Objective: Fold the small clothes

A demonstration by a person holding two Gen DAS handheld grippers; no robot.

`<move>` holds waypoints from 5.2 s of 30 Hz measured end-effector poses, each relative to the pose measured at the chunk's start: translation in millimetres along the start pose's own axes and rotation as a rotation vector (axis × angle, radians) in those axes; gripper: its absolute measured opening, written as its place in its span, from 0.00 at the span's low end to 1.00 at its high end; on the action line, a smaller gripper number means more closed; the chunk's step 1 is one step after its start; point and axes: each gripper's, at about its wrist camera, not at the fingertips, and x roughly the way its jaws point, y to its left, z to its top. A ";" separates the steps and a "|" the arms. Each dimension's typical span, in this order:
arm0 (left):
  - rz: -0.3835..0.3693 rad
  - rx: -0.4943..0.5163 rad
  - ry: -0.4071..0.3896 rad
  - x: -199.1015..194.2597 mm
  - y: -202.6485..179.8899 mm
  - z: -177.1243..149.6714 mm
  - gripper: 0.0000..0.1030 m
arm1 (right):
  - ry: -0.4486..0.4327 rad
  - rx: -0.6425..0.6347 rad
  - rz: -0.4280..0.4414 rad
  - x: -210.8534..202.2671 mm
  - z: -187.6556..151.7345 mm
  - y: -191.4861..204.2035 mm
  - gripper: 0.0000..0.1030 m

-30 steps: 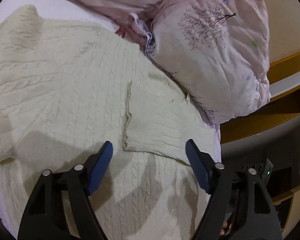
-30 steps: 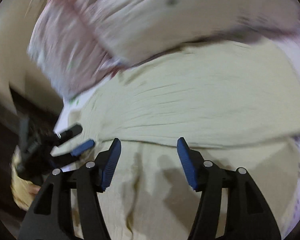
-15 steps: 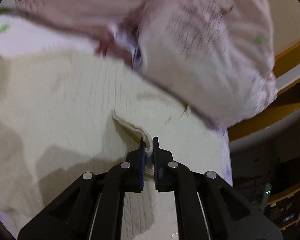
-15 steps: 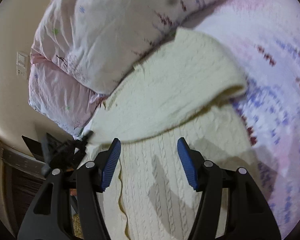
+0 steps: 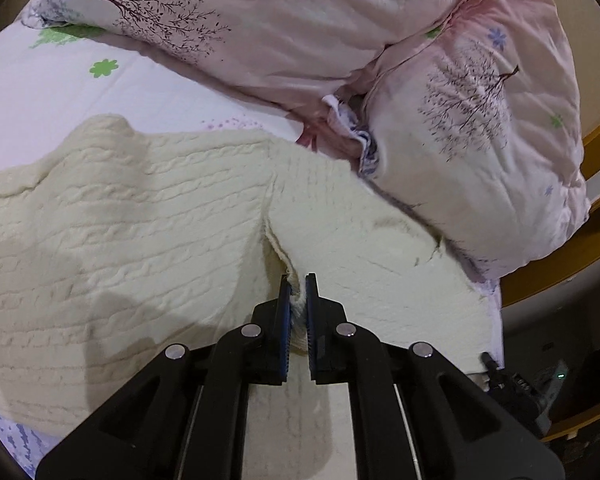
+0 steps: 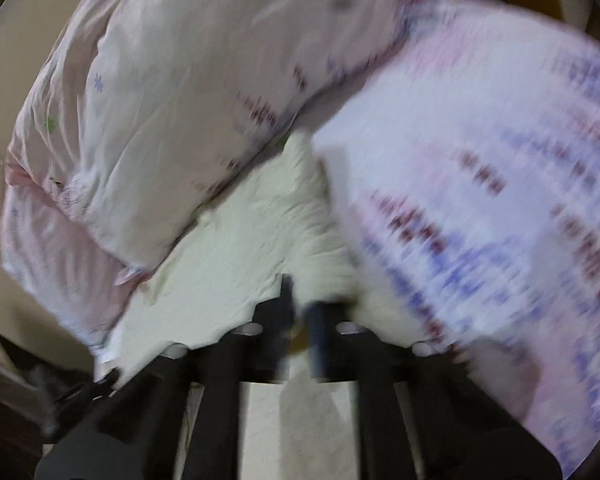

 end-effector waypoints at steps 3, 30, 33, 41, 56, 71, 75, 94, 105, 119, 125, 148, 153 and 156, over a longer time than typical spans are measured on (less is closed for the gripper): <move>0.025 0.014 0.010 3.4 -1.0 -6.6 0.06 | -0.025 -0.042 -0.087 -1.4 -4.5 2.3 0.05; 0.093 -0.171 -0.228 -164.0 114.6 -77.0 0.62 | 0.260 -0.857 -0.177 85.3 -114.3 197.4 0.48; 0.109 -0.300 -0.264 -180.8 153.5 -86.4 0.62 | 0.237 -0.839 -0.176 78.9 -114.9 194.1 0.56; 0.055 -0.544 -0.364 -192.6 200.5 -87.0 0.62 | 0.287 -0.662 -0.082 52.6 -95.4 167.6 0.63; 0.042 -0.818 -0.520 -228.2 275.8 -74.1 0.24 | 0.301 -0.604 -0.002 33.4 -85.3 153.9 0.65; -0.029 -0.461 -0.550 -217.9 154.2 -11.9 0.04 | 0.255 -0.536 -0.014 18.2 -61.0 120.2 0.66; -0.114 -0.314 -0.481 -184.7 85.0 5.9 0.04 | 0.243 -0.526 -0.010 14.6 -56.6 115.5 0.66; -0.311 0.221 0.099 21.9 -139.0 -61.8 0.22 | 0.201 -0.473 -0.081 6.0 -41.4 82.1 0.67; -0.236 0.083 -0.118 -74.3 -31.8 -28.2 0.60 | 0.252 -0.550 0.085 21.4 -53.4 132.3 0.59; -0.099 -0.018 0.015 -40.3 15.5 -30.4 0.61 | 0.090 -1.311 -0.034 31.6 -162.6 213.3 0.48; -0.104 -0.024 0.020 -38.2 16.4 -29.2 0.63 | 0.157 -1.138 -0.003 46.2 -134.1 211.7 0.06; -0.183 -0.025 0.027 -39.7 9.7 -27.3 0.75 | 0.193 -0.040 0.096 44.8 0.8 46.7 0.17; -0.169 0.005 -0.021 -57.7 9.6 -27.6 0.75 | 0.120 -0.119 0.080 36.1 6.6 57.3 0.05; -0.139 0.016 -0.050 -67.7 15.0 -27.8 0.75 | 0.040 -0.157 0.036 15.1 6.6 56.9 0.05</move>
